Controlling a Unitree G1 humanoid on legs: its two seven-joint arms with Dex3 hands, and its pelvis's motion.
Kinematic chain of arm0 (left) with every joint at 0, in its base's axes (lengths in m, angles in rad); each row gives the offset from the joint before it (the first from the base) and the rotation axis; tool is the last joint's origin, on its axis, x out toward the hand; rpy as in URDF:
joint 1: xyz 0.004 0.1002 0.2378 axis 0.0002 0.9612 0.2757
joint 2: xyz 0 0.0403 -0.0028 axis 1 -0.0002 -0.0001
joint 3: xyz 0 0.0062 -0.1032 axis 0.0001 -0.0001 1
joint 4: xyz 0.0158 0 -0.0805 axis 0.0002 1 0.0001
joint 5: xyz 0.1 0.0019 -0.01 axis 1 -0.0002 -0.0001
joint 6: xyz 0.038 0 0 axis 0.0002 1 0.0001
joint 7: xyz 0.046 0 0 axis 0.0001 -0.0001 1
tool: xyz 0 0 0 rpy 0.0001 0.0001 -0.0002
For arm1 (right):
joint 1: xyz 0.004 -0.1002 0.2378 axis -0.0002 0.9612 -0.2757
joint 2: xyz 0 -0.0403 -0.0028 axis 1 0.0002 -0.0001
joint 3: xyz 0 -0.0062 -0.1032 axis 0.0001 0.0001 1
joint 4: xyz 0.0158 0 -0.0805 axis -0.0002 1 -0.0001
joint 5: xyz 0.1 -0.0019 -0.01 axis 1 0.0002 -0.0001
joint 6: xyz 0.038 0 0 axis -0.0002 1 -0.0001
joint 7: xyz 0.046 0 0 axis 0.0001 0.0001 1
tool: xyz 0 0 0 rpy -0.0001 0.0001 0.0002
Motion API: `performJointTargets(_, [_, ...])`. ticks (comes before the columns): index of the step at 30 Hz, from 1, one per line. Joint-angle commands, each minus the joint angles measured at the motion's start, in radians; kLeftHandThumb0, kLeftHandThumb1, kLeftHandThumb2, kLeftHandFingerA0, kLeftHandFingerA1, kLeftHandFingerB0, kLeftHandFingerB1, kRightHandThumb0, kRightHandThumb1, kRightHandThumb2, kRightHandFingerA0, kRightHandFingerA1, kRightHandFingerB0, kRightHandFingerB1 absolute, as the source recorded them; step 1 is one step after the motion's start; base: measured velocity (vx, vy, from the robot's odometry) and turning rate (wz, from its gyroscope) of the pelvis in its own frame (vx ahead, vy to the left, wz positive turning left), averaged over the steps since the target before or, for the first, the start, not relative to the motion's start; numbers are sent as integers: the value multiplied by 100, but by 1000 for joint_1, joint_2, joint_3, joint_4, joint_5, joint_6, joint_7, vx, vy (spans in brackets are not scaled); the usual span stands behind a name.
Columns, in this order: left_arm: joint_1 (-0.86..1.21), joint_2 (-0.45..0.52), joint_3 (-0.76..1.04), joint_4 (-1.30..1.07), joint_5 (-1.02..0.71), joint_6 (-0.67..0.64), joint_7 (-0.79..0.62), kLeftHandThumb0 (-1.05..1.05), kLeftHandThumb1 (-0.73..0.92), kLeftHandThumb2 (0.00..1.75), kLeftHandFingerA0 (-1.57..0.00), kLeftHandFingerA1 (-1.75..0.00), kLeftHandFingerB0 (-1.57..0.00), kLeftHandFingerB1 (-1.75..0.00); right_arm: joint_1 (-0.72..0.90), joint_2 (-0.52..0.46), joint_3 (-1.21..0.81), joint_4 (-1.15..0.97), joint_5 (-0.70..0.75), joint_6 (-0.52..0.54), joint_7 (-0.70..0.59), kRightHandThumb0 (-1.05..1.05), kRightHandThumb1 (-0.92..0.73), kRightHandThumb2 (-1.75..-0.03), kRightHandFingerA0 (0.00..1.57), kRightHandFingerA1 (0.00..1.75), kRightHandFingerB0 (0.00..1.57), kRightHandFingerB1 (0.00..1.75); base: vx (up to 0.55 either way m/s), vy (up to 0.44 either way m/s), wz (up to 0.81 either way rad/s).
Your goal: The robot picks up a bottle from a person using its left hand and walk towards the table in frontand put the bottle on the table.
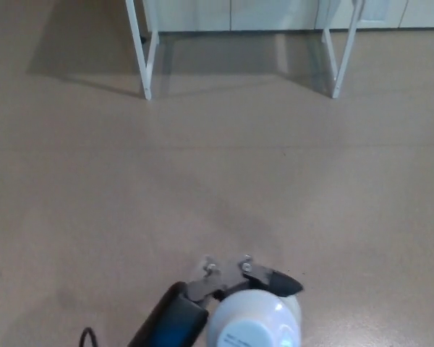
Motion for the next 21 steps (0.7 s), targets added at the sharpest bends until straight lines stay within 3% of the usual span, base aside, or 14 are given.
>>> performJointTargets(1, [8, -16, 64, 18, -35, 21, 24, -13, 78, 76, -99, -148, -77, -115, -10, -12, -6, 2, 1, 11, 19, -40, -70, -61, 65, 49, 57, 43, 97, 222, -19])
performJointTargets(9, [16, -18, 153, 21, -73, 21, 4, -17, 80, 72, -102, -144, -78, -111, -10, -11, -6, 6, -3, 17, 18, -41, -69, -61, 68, 49, 57, 42, 256, 223, -14])
performJointTargets(16, [-9, -38, 202, -5, -153, 90, -19, -14, 82, 67, -96, -143, -77, -112, -17, -8, -10, 7, 2, 23, 29, -40, -70, -61, 62, 48, 57, 43, 268, -95, 9])
performJointTargets(17, [-17, -38, 212, -17, -149, 118, -14, -18, 81, 66, -90, -139, -79, -102, -19, -8, -5, 8, -4, 23, 23, -40, -69, -61, 67, 49, 58, 43, 207, -213, 8])
performJointTargets(19, [-23, -39, 218, -26, -144, 138, -10, -19, 80, 66, -89, -135, -80, -99, -21, -9, -2, 8, -7, 25, 20, -40, -69, -61, 68, 49, 57, 42, 380, -237, 7])
performJointTargets(21, [-27, -42, 229, -32, -140, 151, -6, -15, 80, 66, -97, -135, -79, -102, -21, -10, 2, 8, -11, 27, 19, -40, -70, -61, 65, 48, 57, 42, 371, -209, 42])
